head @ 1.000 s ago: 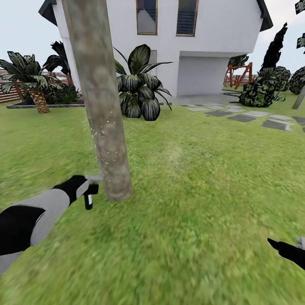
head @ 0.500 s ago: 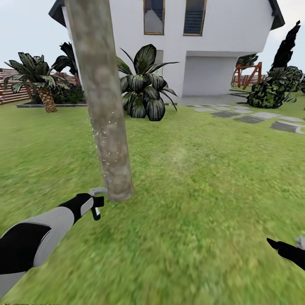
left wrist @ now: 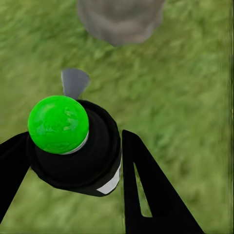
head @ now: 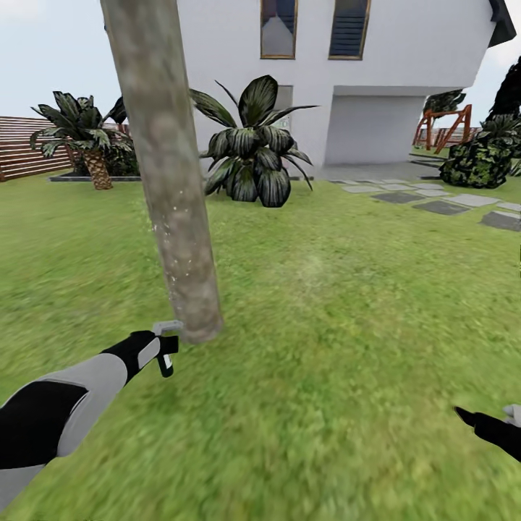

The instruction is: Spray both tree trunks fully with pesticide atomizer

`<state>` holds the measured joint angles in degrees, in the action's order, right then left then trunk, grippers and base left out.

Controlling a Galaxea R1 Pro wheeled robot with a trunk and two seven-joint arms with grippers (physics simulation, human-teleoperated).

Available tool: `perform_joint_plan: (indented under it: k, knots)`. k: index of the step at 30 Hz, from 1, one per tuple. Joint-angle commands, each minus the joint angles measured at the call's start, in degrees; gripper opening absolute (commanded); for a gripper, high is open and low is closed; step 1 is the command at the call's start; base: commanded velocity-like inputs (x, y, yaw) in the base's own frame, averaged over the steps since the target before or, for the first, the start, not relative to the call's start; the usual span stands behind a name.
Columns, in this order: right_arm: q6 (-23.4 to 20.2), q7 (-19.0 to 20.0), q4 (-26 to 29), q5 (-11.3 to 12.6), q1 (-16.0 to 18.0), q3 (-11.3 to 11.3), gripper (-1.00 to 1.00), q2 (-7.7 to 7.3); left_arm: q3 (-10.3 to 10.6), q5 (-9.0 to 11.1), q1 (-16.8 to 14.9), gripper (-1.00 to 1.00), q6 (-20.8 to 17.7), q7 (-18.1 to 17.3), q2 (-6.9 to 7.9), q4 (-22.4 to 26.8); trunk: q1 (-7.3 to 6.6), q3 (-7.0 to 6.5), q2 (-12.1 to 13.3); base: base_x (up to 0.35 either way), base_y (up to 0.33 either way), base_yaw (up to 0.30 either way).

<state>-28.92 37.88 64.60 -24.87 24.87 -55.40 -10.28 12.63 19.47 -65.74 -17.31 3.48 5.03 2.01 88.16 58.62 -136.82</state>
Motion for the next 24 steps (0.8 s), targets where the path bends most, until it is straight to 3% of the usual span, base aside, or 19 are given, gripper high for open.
perform_joint_plan:
  k: [1,7,13,19,24]
  knots:
    - [0.0,0.0,0.0,0.0,0.0,0.0,1.00,0.00,0.0,-0.1,0.0,-1.00,0.0,0.0,-0.01,0.0,0.00,0.00,0.0,0.000,-0.325,0.039]
    - [0.0,0.0,0.0,0.0,0.0,0.0,1.00,0.05,0.0,-0.1,0.0,-1.00,0.0,4.9,-0.33,0.3,0.00,0.13,0.0,0.000,-0.325,0.206]
    - [0.0,0.0,0.0,0.0,0.0,0.0,1.00,0.06,0.0,0.0,0.0,-1.00,2.7,5.4,-0.80,0.1,0.00,0.21,0.0,0.043,-0.319,0.133]
    - [0.0,0.0,0.0,0.0,0.0,0.0,1.00,0.04,0.0,0.1,0.0,-1.00,3.2,5.4,-0.82,0.0,0.00,0.22,0.0,0.226,-0.257,0.007]
    - [0.0,-0.1,0.0,0.0,0.0,0.0,1.00,0.07,-0.1,0.1,0.0,-1.00,3.2,5.4,-0.78,-0.1,0.00,0.22,0.0,0.283,-0.177,0.198]
